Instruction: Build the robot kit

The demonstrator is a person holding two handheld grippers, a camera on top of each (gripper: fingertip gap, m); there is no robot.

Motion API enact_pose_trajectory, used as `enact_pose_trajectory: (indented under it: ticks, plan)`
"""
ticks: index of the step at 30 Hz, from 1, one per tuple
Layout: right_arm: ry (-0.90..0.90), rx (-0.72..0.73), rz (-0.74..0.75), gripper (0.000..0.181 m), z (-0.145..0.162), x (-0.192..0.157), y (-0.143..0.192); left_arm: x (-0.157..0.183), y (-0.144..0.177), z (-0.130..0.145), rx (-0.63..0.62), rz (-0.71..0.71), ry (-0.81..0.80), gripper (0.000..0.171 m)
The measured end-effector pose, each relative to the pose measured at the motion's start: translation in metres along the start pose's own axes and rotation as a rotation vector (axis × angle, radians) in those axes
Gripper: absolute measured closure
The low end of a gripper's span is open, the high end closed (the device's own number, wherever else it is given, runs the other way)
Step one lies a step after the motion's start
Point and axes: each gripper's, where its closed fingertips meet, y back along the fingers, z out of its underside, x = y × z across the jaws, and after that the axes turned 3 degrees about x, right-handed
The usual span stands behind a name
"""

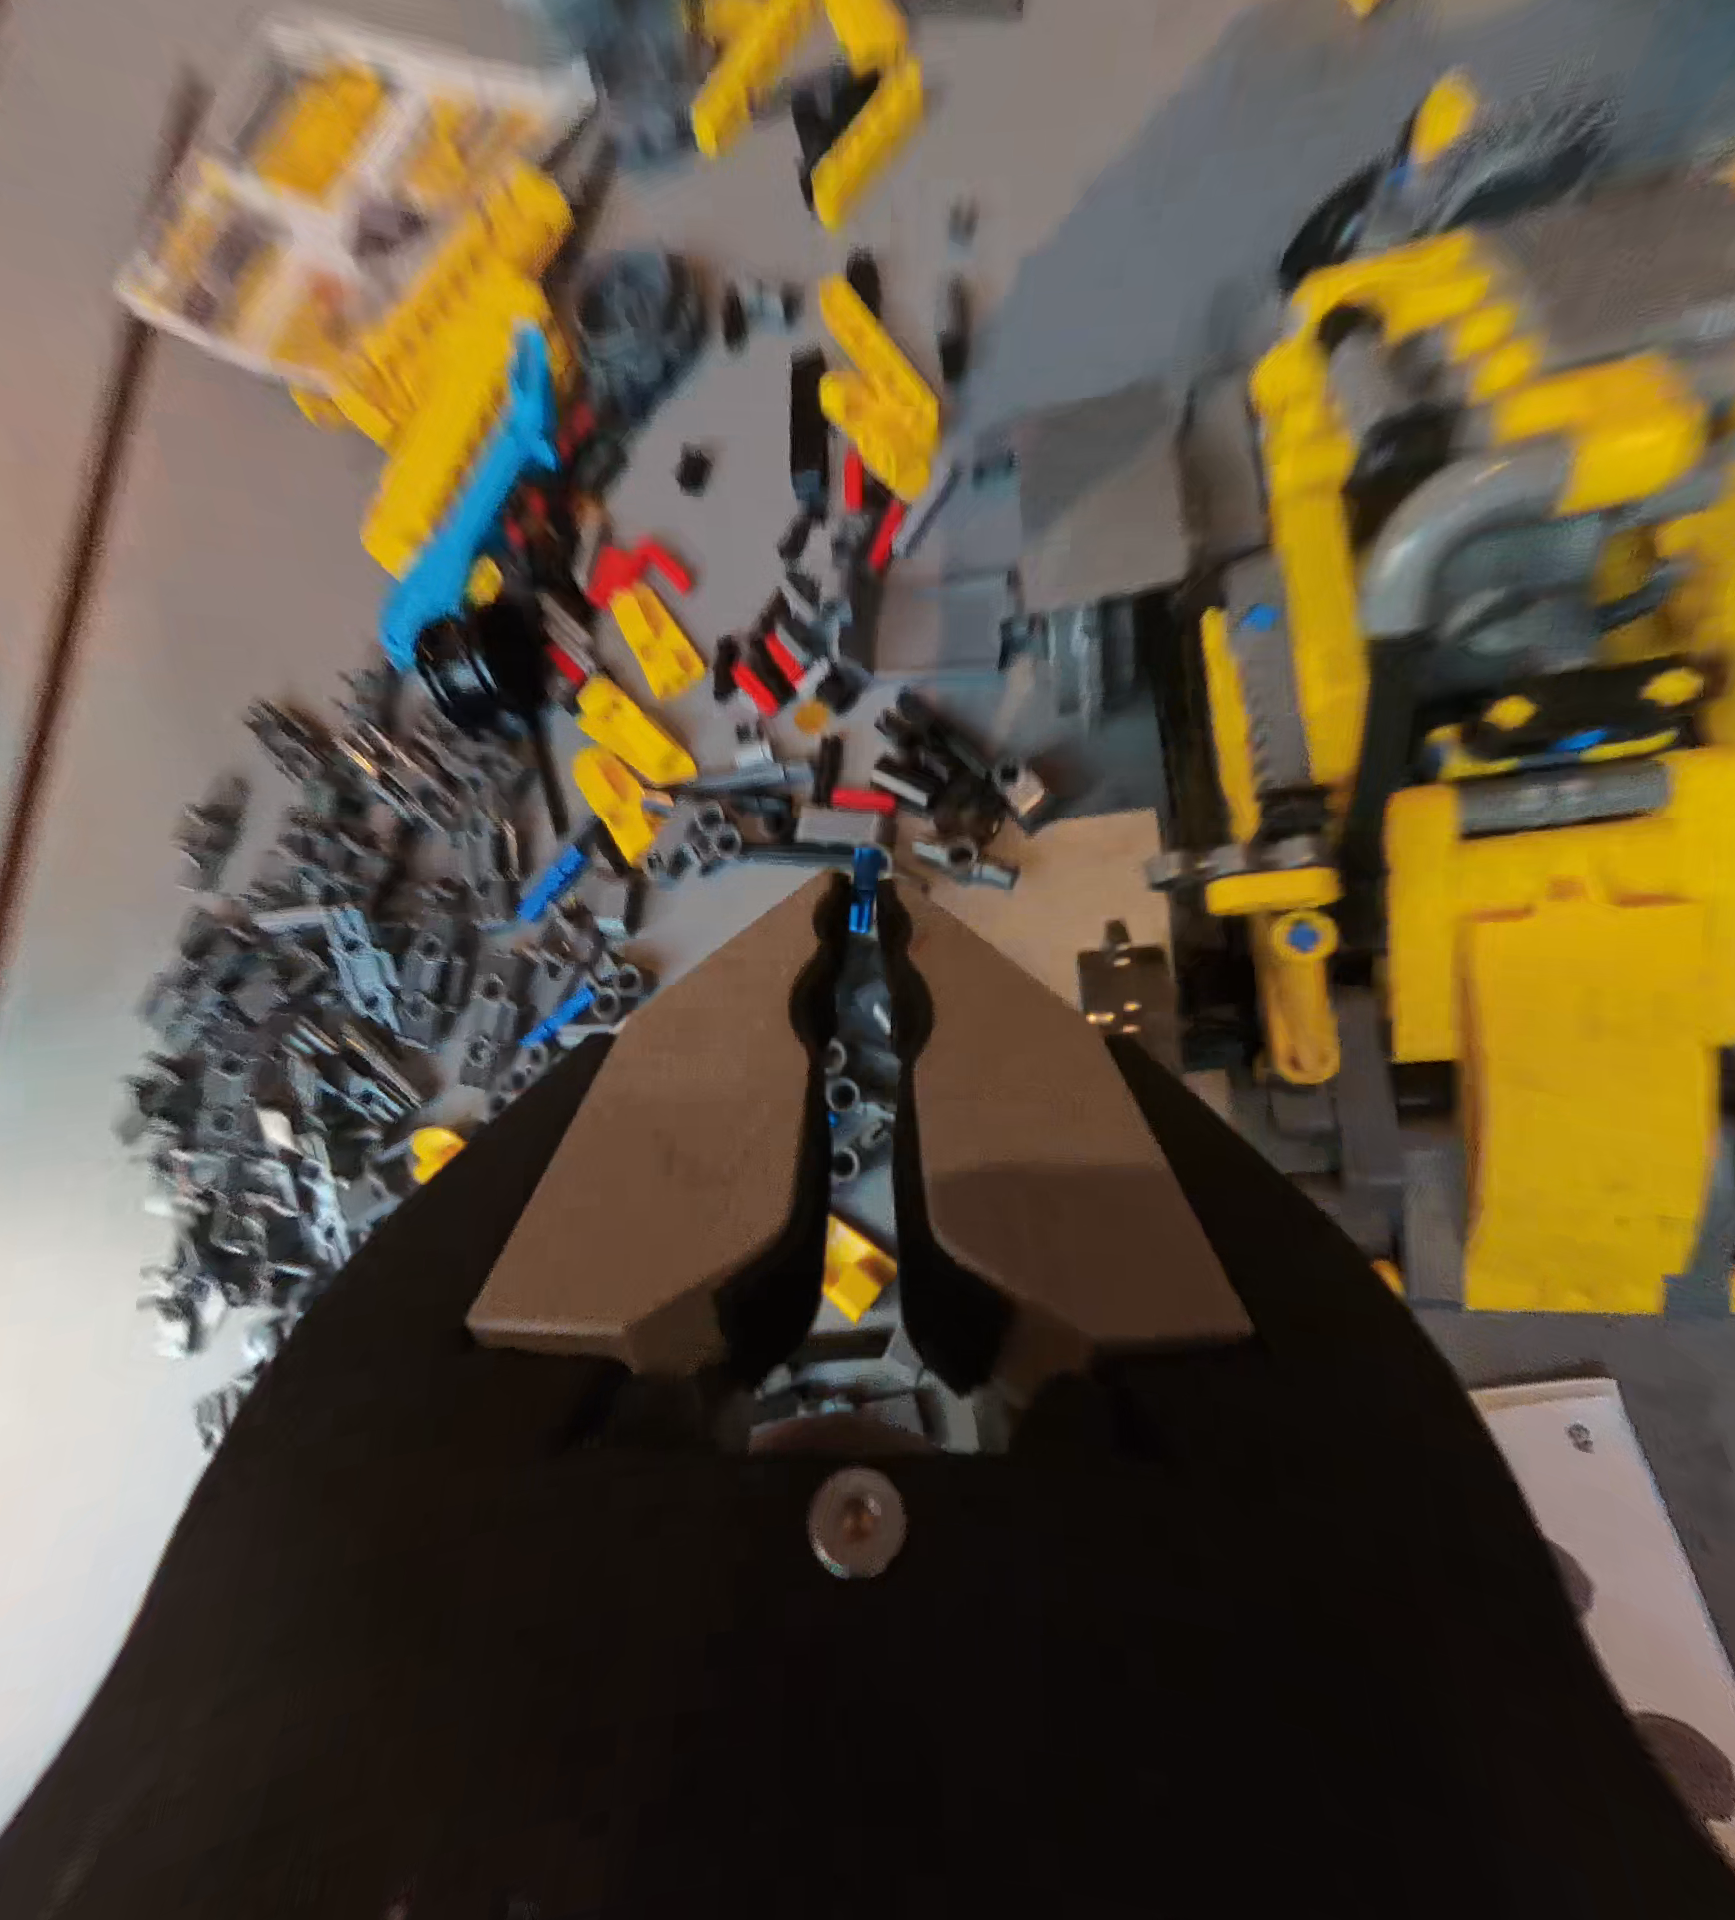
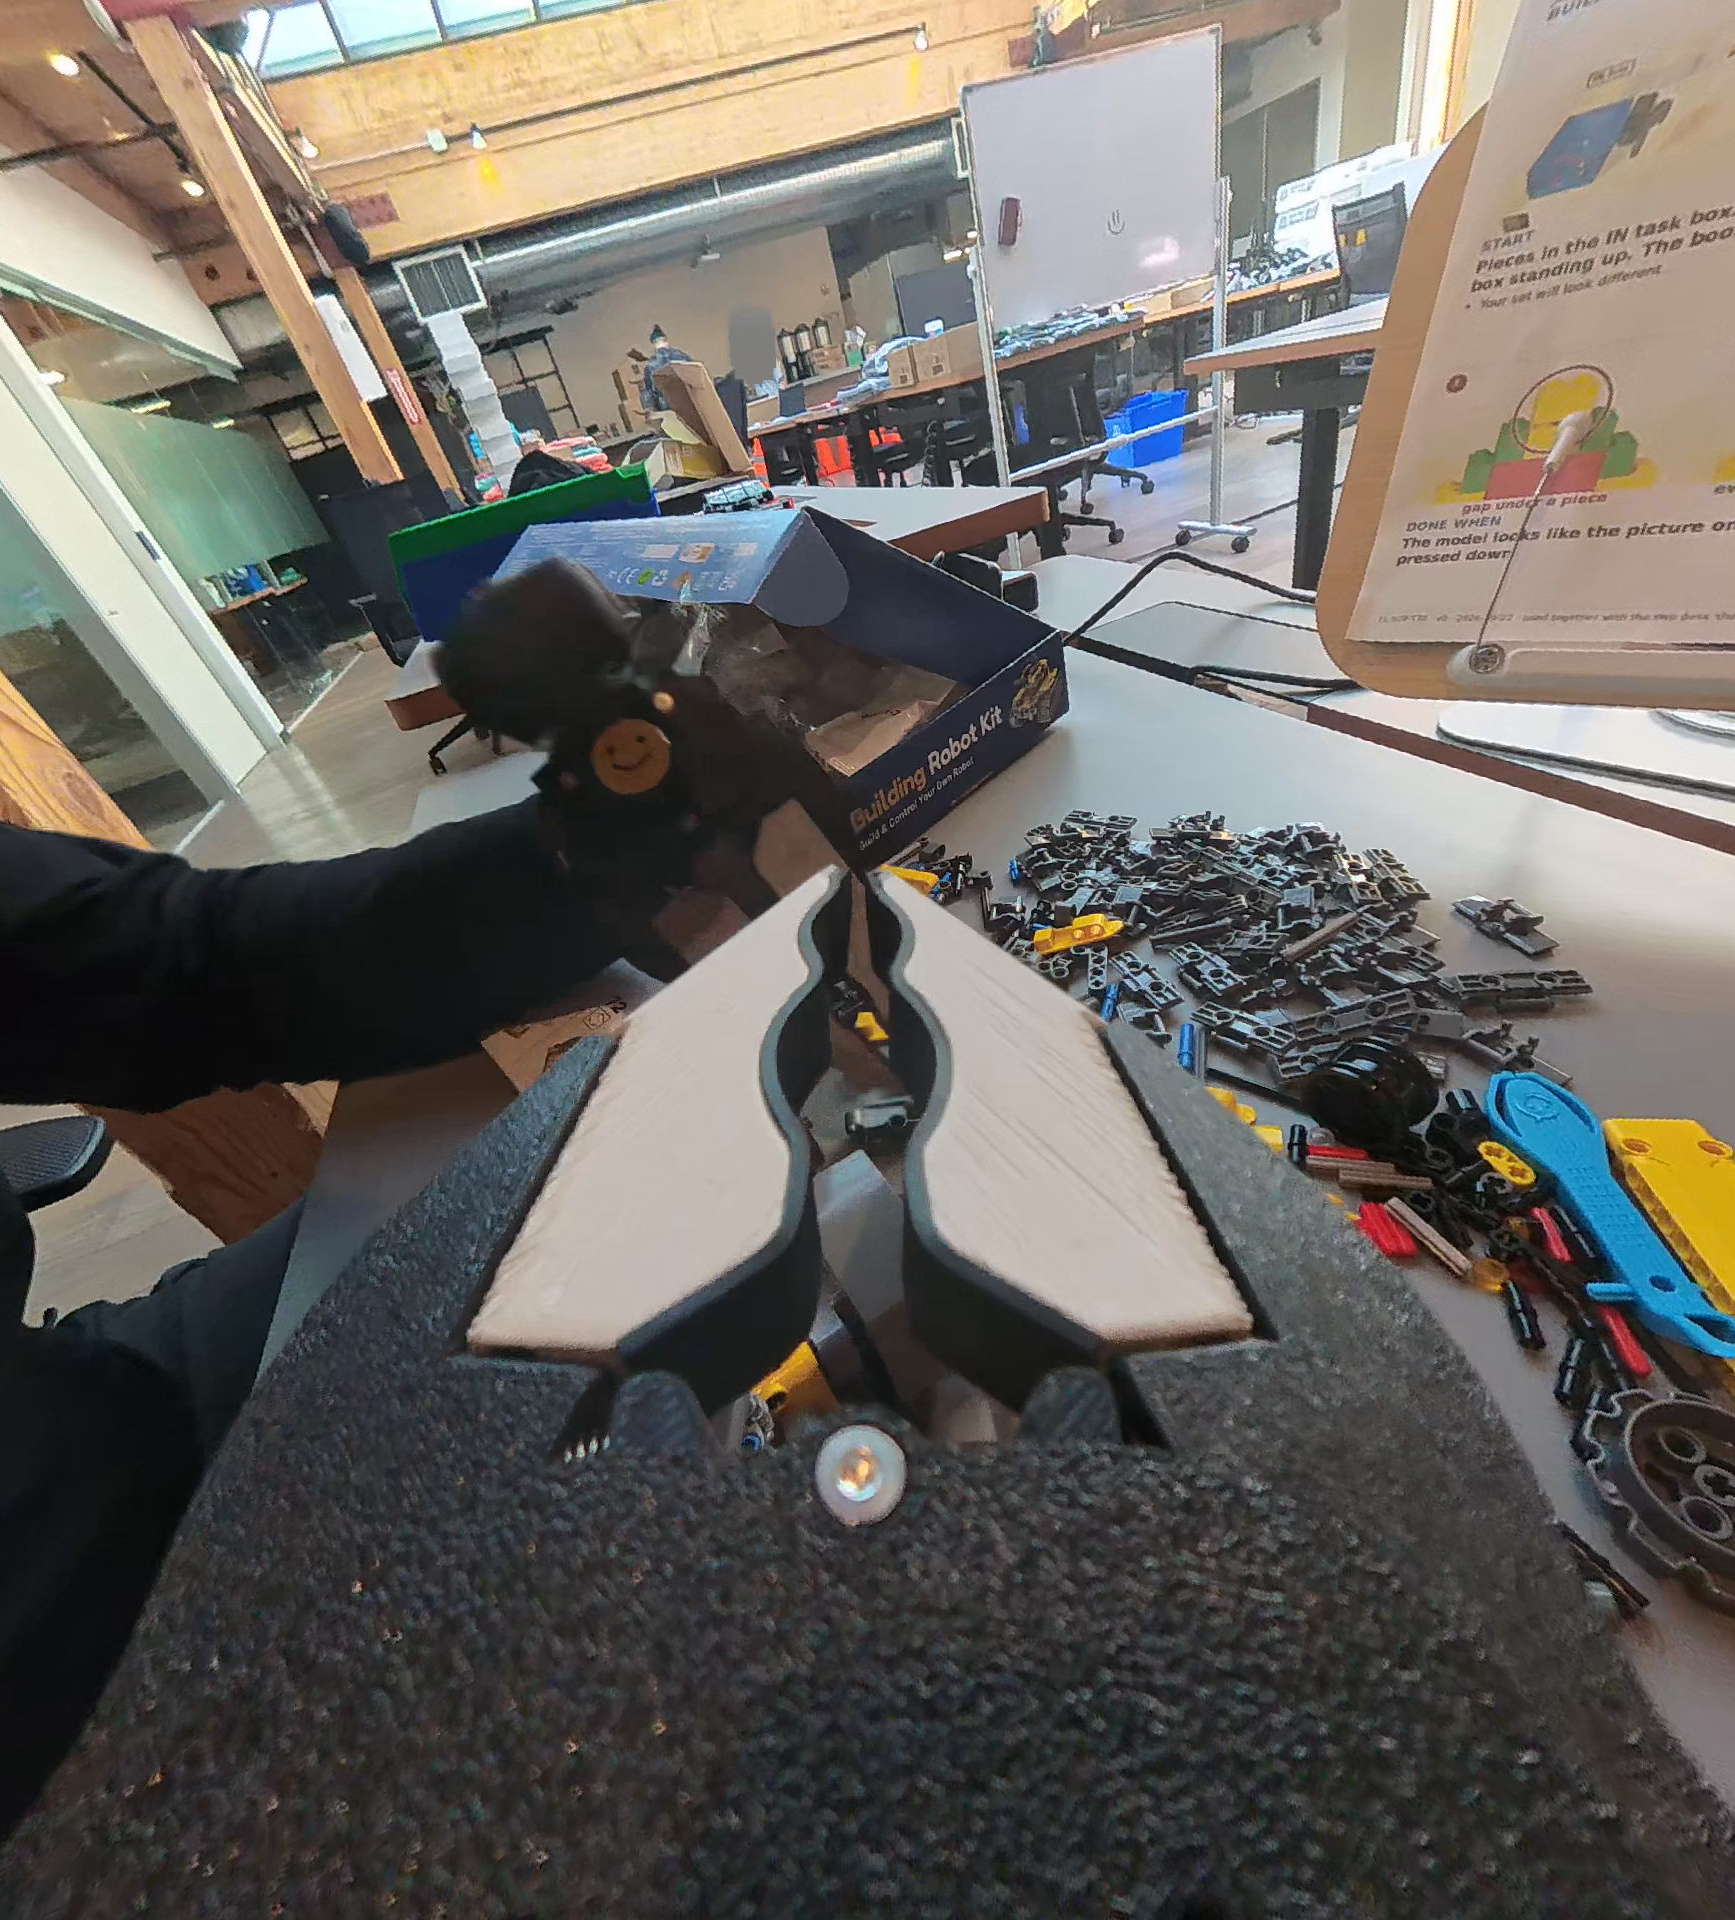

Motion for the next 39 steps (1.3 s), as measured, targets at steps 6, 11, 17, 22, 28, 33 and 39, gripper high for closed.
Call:
enact_pose_trajectory:
  ticks: [6,11,17,22,28,33,39]
  plan:
    - [0.016,-0.124,-0.071,0.175,0.022,-0.015,-0.012,0.008,0.045,-0.064,0.372,-0.233,-0.287,0.171]
    - [0.031,-0.174,-0.112,0.174,0.033,-0.025,-0.019,0.006,0.054,-0.075,0.402,-0.304,-0.321,0.171]
    - [0.056,-0.187,-0.117,0.173,0.035,-0.030,-0.022,0.010,0.055,-0.080,0.393,-0.351,-0.379,0.171]
    - [0.077,-0.190,-0.114,0.174,0.036,-0.032,-0.024,0.012,0.054,-0.081,0.382,-0.361,-0.398,0.171]
    - [0.120,-0.208,-0.079,0.179,0.038,-0.028,-0.024,0.011,0.050,-0.079,0.369,-0.369,-0.390,0.171]
    - [0.199,-0.210,-0.029,0.180,0.038,-0.023,-0.025,0.008,0.047,-0.078,0.366,-0.353,-0.301,0.171]
    - [0.247,-0.184,0.027,0.180,0.035,-0.012,-0.019,0.012,0.042,-0.079,0.388,-0.271,-0.191,0.165]
